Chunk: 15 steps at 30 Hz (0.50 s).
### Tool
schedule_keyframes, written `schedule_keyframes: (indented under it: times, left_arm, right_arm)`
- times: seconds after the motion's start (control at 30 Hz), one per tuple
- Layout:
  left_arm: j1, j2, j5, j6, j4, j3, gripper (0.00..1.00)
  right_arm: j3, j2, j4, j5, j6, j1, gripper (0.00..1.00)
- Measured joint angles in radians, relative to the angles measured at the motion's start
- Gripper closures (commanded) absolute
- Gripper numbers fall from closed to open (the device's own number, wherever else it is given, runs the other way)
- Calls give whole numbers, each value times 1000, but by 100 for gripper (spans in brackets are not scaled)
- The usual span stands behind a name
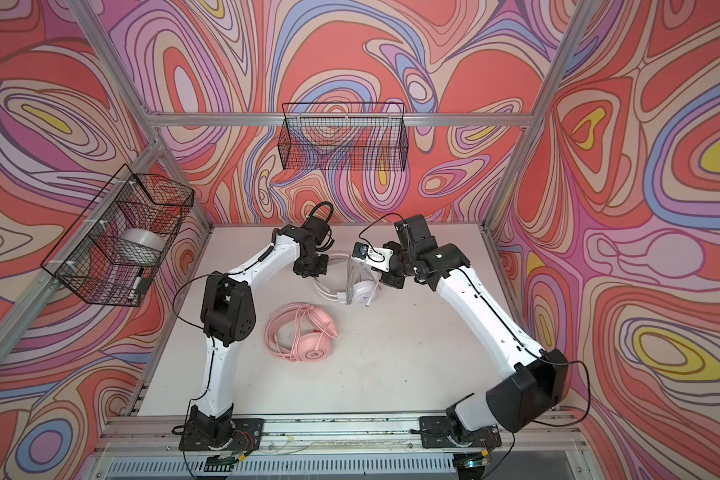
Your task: Wrap the headphones
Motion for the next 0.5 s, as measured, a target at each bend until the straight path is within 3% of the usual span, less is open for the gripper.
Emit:
schedule_keyframes:
  times: [0.5]
  left_arm:
    - [-32,-7,9,34,-18,20,100]
  right_arm:
    - [109,221,126,-55,72,-123,100]
